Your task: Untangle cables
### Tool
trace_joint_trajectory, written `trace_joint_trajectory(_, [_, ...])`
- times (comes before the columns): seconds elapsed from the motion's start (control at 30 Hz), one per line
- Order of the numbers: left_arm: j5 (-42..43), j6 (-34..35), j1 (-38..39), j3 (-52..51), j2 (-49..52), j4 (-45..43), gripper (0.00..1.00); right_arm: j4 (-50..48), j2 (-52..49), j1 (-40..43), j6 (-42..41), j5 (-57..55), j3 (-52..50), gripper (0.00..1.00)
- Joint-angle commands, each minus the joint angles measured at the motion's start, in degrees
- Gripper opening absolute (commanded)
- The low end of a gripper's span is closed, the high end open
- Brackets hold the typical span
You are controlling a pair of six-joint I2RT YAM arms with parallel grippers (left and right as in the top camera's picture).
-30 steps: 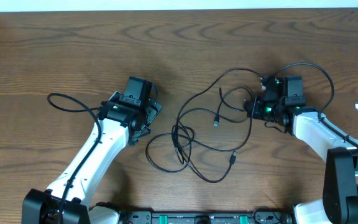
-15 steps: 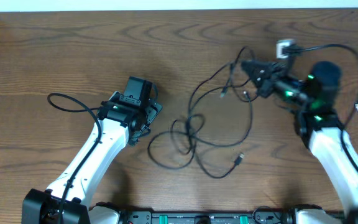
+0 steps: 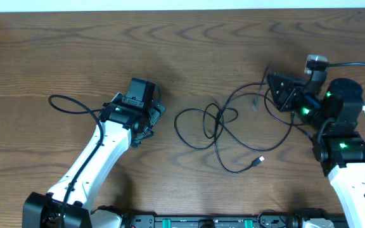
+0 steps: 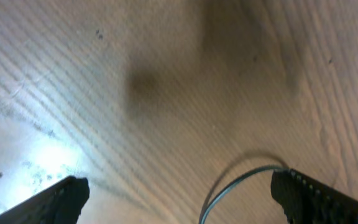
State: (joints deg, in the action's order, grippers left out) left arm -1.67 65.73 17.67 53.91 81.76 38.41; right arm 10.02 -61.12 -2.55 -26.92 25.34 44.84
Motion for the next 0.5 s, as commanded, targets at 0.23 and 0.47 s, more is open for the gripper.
trace_joint_trajectory(0.23, [-0.52,-0.57,-0.24,0.31,-0.55,0.15,0.98,17.94,-3.26,-8.2,0.61,-3.8,0.15,0.99])
trace_joint_trajectory(0.47, [-0.55,-0.59,-0.24,0.31,-0.55,0.17,0.98,14.6,-8.13,-16.55,2.29,-3.91,0.15,0.99])
